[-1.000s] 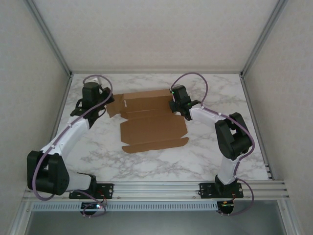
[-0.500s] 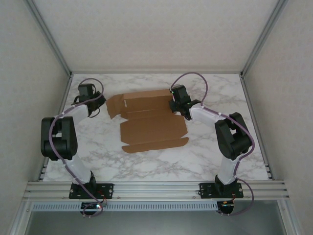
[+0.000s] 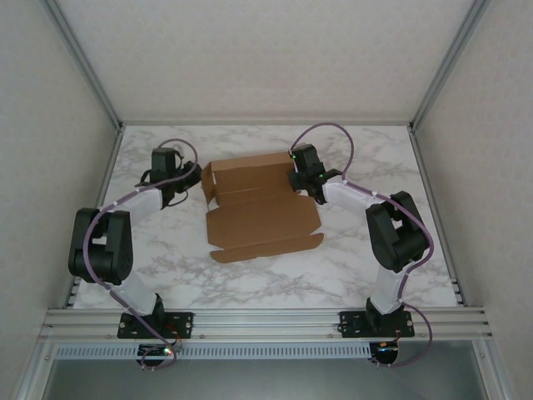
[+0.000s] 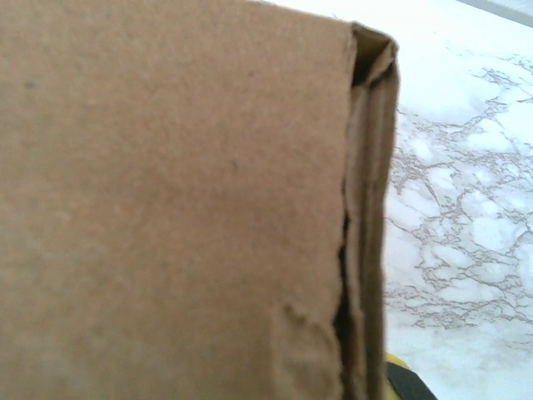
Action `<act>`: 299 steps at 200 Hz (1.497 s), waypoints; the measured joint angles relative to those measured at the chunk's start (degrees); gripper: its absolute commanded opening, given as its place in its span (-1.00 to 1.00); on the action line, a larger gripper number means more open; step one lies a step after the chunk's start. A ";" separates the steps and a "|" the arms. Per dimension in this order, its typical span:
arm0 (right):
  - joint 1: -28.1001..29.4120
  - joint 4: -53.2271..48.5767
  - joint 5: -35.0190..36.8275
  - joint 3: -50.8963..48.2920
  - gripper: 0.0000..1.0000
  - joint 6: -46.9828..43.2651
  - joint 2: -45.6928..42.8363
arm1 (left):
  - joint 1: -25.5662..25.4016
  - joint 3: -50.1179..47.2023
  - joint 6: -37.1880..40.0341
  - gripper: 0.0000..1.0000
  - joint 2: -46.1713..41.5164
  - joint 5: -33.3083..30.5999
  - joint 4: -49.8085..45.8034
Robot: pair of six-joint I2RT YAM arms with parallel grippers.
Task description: Fold the paper box
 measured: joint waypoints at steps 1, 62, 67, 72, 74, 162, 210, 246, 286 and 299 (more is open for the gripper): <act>0.00 0.02 0.00 0.00 -1.00 0.00 0.00 | -0.20 -0.15 -0.15 -0.67 -0.04 -0.02 0.13; -0.09 -0.28 0.52 0.02 -1.00 0.61 0.00 | -4.35 -2.67 -3.85 -0.62 -2.12 -3.30 1.92; -0.11 -0.31 0.48 0.02 -1.00 0.63 0.00 | -4.48 -2.86 -3.89 -0.62 -2.47 -3.67 1.95; -0.11 -0.31 0.50 0.02 -1.00 0.66 0.00 | -4.61 -3.17 -3.89 -0.61 -2.95 -4.00 1.90; -0.11 -0.28 0.50 0.02 -1.00 0.66 0.00 | -4.66 -3.28 -3.87 -0.60 -3.13 -4.09 1.88; -0.17 -0.31 0.50 0.02 -1.00 1.27 0.00 | -9.86 -6.73 -0.46 -0.37 -10.38 -12.39 -4.26; -0.15 -0.31 0.55 0.02 -1.00 1.27 -0.02 | -11.45 -7.34 1.77 -0.29 -12.33 -15.82 -7.28; -0.15 -0.31 0.72 0.02 -1.00 1.36 -0.02 | -12.00 -7.32 3.50 -0.25 -13.79 -17.29 -9.14; -0.17 -0.31 0.74 0.02 -1.00 1.46 -0.02 | -12.15 -7.23 5.46 -0.23 -13.86 -18.64 -10.03; -0.17 -0.31 0.74 0.02 -1.00 1.46 -0.02 | -12.15 -7.23 6.34 -0.23 -13.86 -18.78 -10.03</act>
